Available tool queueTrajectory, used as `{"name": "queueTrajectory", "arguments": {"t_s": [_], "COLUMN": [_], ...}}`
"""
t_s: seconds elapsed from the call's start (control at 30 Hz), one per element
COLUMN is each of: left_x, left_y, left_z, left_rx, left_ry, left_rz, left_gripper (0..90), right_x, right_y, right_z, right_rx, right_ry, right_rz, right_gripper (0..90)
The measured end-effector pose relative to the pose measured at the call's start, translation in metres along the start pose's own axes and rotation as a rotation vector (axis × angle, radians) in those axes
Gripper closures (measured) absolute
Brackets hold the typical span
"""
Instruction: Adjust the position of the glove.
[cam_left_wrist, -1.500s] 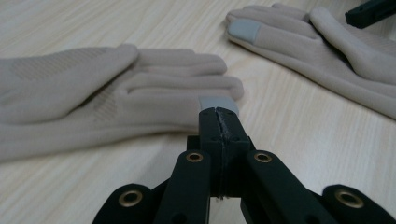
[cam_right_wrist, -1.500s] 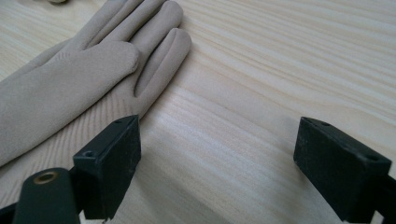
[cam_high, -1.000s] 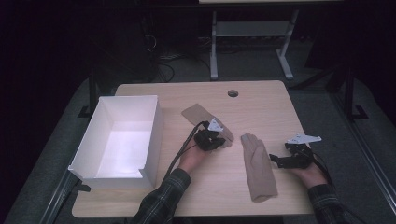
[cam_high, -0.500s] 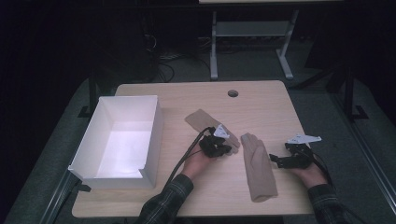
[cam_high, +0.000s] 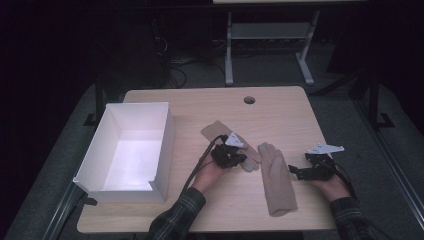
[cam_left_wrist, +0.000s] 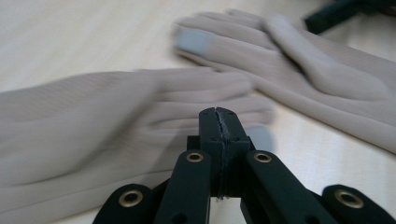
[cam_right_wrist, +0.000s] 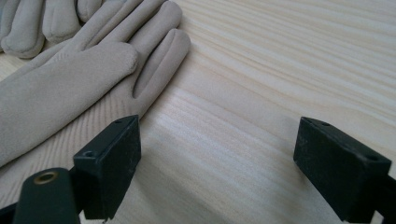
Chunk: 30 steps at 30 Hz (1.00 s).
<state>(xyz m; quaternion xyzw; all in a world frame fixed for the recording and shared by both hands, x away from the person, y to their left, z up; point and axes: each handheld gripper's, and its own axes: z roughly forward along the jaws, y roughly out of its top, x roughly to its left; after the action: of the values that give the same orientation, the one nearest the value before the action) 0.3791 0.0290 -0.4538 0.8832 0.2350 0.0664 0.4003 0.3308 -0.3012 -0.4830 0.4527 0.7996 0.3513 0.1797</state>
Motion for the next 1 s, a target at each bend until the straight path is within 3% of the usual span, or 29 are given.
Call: {"name": "queueTrajectory", "arguments": {"t_s": [0.33,0.43,0.5,0.67,1.0], "left_x": [0.058,0.073,0.084,0.092,0.080], "left_y": [0.001,-0.004,-0.009,-0.017,-0.021], "left_z": [-0.024,-0.025,-0.023,-0.016,-0.017], "left_rx": [0.002,0.007,0.007,0.053,0.098], "left_ry": [0.164,0.204,0.225,0.253,0.281], "left_rz": [-0.058,-0.089,-0.131,-0.141,-0.143], "left_gripper": [89.5,89.5,89.5,89.5,89.7], "right_x": [0.000,0.000,0.000,0.000,0.000], "right_y": [0.000,0.000,0.000,0.000,0.000], "right_z": [0.000,0.000,0.000,0.000,0.000], "right_rx": [0.000,0.000,0.000,0.000,0.000], "right_ry": [0.000,0.000,0.000,0.001,0.001], "right_rz": [0.000,0.000,0.000,-0.001,-0.001], "right_gripper": [14.5,14.5,14.5,14.5,14.5]}}
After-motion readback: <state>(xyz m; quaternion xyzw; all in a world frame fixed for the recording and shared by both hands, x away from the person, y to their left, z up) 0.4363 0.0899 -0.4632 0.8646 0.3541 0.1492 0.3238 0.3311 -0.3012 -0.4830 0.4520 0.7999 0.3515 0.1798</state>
